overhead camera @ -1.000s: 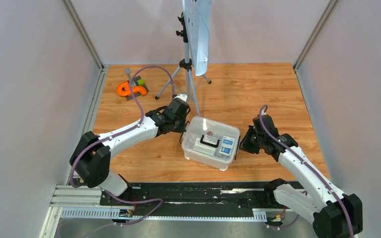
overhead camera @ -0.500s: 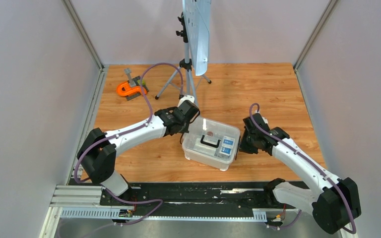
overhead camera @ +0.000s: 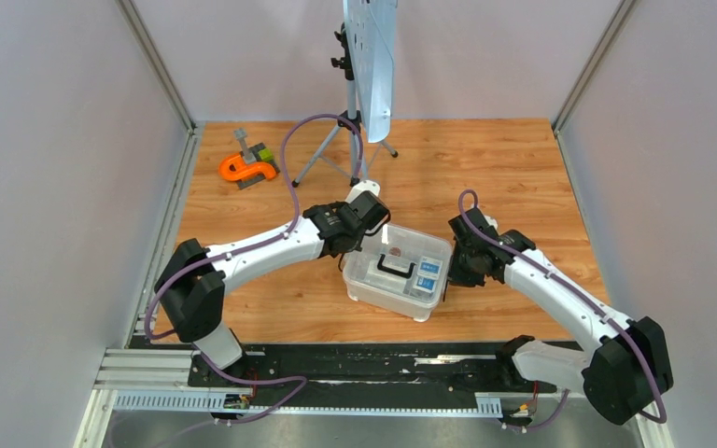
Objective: Organize the medicine kit
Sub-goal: Close the lid of the medicine box.
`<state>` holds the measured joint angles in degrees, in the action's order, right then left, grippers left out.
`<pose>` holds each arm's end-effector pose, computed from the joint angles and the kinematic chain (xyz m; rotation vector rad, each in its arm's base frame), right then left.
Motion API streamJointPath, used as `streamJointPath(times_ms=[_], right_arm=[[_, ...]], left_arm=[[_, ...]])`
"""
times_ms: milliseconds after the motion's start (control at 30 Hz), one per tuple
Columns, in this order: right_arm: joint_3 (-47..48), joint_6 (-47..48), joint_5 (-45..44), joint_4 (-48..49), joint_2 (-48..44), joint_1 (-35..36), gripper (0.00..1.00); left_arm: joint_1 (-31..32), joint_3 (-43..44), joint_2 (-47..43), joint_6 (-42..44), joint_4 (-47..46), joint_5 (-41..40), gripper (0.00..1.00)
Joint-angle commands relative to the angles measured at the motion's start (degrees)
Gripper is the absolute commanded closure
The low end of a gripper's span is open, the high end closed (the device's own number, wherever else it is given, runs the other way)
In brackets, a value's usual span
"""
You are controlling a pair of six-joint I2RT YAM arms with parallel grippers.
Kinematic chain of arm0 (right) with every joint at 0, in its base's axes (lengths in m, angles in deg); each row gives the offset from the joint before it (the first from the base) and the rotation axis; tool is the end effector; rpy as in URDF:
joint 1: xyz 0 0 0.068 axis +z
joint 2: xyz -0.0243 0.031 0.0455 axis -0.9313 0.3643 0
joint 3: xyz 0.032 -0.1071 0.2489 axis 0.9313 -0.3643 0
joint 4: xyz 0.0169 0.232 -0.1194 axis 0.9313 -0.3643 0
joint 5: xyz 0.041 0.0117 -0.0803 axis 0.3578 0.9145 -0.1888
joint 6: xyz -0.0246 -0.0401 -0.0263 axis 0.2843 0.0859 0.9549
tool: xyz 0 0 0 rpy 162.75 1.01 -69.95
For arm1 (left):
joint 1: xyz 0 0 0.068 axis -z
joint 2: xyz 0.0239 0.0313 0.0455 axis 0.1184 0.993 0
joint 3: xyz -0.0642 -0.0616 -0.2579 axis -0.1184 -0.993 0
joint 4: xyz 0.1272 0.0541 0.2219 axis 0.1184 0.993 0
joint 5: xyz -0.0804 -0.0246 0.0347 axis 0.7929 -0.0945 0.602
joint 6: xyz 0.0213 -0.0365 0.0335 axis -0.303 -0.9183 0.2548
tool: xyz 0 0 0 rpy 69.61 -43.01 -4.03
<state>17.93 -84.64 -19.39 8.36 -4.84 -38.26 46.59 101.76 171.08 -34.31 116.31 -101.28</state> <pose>0.1746 0.0981 0.2274 0.3028 2.7744 0.1775 0.2173 -0.2626 0.2537 0.3527 2.3786 0.0463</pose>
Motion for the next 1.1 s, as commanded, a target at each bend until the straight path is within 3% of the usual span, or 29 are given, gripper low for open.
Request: streamJointPath(times_ms=[0, 1067], right_arm=[[3.6, -3.7, 6.0, 15.1, 1.8, 2.5, 1.0], [4.2, -3.6, 7.8, 19.1, 5.8, 3.1, 1.0]], left_arm=[[5.8, 1.1, 3.9, -5.3, -6.3, 14.4, 0.95], [6.2, -4.2, 4.2, -12.6, -20.4, 34.1, 0.96]])
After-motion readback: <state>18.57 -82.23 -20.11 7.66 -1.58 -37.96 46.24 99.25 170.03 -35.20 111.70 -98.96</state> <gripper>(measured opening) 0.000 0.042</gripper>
